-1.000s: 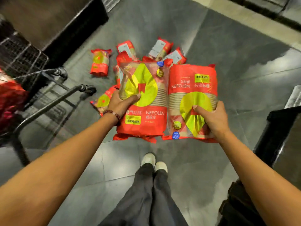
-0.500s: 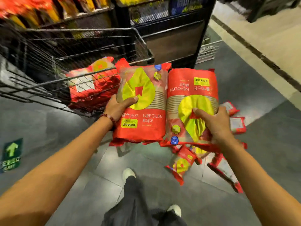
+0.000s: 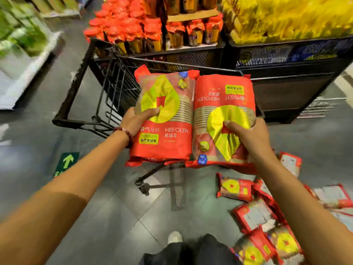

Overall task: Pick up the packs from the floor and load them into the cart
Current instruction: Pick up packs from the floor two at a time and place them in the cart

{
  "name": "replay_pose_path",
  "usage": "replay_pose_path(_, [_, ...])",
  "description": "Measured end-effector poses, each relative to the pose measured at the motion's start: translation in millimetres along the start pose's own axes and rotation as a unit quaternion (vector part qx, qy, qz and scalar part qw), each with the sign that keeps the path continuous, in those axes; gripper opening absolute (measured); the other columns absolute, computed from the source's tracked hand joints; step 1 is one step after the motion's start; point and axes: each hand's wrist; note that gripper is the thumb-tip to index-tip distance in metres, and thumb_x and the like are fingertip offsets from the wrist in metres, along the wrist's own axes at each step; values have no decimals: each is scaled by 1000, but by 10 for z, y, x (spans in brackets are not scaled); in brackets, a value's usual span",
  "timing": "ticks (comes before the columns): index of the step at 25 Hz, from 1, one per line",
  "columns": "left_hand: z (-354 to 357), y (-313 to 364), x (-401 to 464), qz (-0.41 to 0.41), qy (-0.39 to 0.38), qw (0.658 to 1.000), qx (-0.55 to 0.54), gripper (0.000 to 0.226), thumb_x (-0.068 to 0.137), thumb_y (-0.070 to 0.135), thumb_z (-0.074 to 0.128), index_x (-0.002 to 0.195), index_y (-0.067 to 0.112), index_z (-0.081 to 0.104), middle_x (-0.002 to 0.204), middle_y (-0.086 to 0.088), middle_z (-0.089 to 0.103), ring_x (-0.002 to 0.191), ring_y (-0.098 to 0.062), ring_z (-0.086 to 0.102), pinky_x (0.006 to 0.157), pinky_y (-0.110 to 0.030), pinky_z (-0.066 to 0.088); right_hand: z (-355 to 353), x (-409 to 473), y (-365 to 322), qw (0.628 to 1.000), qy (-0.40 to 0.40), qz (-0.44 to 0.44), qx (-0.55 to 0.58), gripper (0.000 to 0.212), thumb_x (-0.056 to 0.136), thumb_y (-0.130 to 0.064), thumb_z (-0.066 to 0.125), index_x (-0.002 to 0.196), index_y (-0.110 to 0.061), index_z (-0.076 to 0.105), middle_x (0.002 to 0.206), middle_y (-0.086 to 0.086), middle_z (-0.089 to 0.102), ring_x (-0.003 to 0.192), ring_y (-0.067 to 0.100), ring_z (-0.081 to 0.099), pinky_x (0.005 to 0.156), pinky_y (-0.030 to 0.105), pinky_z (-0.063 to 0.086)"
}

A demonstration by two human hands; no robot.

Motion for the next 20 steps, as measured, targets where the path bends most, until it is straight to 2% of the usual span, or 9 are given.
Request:
replay_pose_path(2, [-146, 64, 268, -10, 13, 1000, -13, 43, 53, 47, 78, 88, 24, 69, 69, 7, 76, 60, -9, 71, 61, -25, 55, 265, 290, -155, 1000, -19, -5, -1, 92, 37, -63, 80, 111, -13, 57, 107, 6, 70, 97, 26, 69, 89, 50, 56])
replay_pose_path(4, [-276, 64, 558, -15, 22, 999, -25, 41, 55, 44, 78, 90, 24, 68, 68, 8, 75, 60, -7, 71, 57, -21, 55, 516, 610, -236, 999, -44, -5, 9, 87, 39, -60, 82, 109, -15, 56, 106, 5, 70, 96, 25, 69, 88, 50, 56])
replay_pose_path(8, [-504, 2, 1230, -38, 58, 998, -13, 82, 42, 57, 82, 108, 11, 67, 88, -4, 77, 75, -17, 74, 66, -27, 57, 1012, 1308, -342, 996, -91, -8, 10, 73, 53, -46, 87, 108, -13, 52, 102, 1, 66, 96, 23, 68, 89, 47, 56])
replay_pose_path(10, [-567, -67, 1573, -48, 77, 996, -20, 90, 44, 57, 81, 118, 10, 64, 101, -10, 75, 86, -24, 73, 75, -34, 58, 1238, 1652, -361, 995, -99, -22, -7, 63, 65, -36, 88, 109, -13, 50, 97, -3, 62, 96, 22, 65, 88, 42, 54])
replay_pose_path(13, [-632, -206, 1990, -75, 111, 991, -17, 103, 37, 63, 84, 122, 10, 62, 108, -11, 72, 93, -25, 71, 81, -38, 57, 1545, 2070, -353, 993, -107, -27, -37, 61, 69, -36, 86, 111, -12, 49, 95, -5, 60, 94, 20, 63, 82, 38, 51])
replay_pose_path(15, [-663, -341, 2241, -98, 125, 987, -7, 100, 37, 66, 83, 119, 12, 64, 107, -9, 73, 94, -25, 71, 84, -39, 57, 1718, 2272, -306, 991, -114, -22, -68, 61, 70, -36, 85, 111, -10, 48, 92, -7, 59, 92, 19, 61, 79, 35, 47])
replay_pose_path(18, [-677, -605, 2555, -126, 113, 985, 34, 91, 36, 66, 84, 109, 13, 70, 101, -8, 75, 92, -25, 72, 89, -45, 56, 1914, 2504, -100, 987, -119, 10, -108, 63, 70, -38, 85, 111, -8, 47, 101, 1, 60, 93, 23, 61, 85, 40, 50])
replay_pose_path(20, [-622, -748, 2642, -156, 109, 981, 33, 89, 38, 62, 82, 109, 10, 68, 100, -9, 75, 93, -25, 72, 82, -41, 57, 1994, 2572, 0, 985, -110, 34, -130, 61, 72, -38, 83, 110, -8, 46, 100, 2, 58, 91, 23, 57, 85, 40, 48])
Point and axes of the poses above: each hand's wrist, its own x-axis towards the middle knuckle, its own z-axis out of the palm, y = z × x
